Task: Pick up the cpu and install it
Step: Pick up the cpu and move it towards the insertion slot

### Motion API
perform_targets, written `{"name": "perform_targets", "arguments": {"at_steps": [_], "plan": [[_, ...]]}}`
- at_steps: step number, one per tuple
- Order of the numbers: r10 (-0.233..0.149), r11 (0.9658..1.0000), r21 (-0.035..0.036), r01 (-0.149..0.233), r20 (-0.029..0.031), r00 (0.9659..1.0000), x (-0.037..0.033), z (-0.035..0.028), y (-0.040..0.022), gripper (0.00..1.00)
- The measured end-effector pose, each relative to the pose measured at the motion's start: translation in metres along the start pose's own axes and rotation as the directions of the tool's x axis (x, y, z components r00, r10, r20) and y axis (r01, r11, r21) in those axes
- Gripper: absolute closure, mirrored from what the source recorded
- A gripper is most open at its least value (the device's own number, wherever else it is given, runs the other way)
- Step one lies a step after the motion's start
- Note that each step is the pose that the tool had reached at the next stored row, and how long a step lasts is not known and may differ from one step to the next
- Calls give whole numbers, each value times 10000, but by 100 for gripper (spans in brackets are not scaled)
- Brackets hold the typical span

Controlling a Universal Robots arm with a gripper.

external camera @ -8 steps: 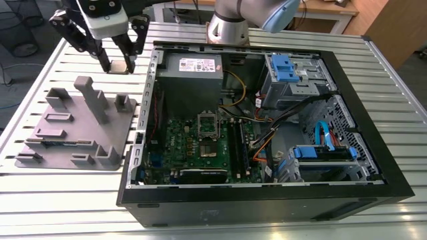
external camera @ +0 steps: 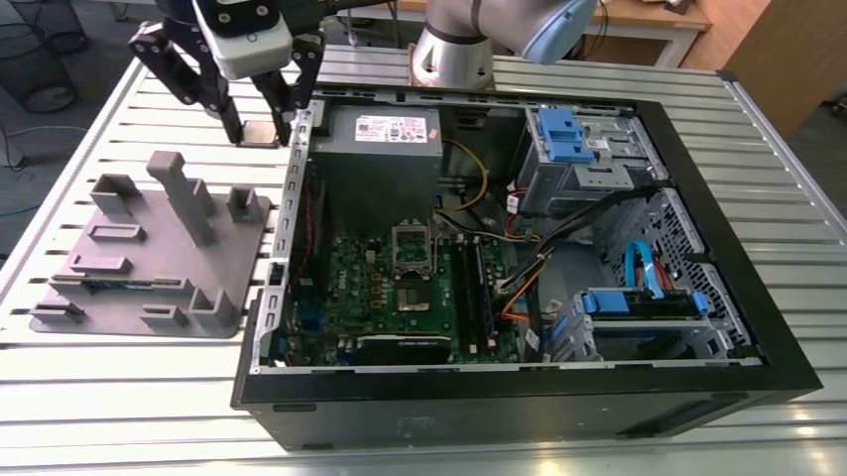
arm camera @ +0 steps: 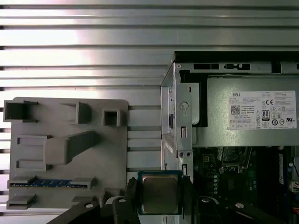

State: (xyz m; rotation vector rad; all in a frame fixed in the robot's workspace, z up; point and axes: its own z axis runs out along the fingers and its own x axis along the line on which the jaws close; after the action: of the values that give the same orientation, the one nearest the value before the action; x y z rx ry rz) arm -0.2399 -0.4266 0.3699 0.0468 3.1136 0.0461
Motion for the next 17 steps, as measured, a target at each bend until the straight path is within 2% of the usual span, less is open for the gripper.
{"name": "perform_targets", "arguments": {"at_steps": [17], "plan": [[0,10000,0,0,0,10000,-78,2,2,53]]}}
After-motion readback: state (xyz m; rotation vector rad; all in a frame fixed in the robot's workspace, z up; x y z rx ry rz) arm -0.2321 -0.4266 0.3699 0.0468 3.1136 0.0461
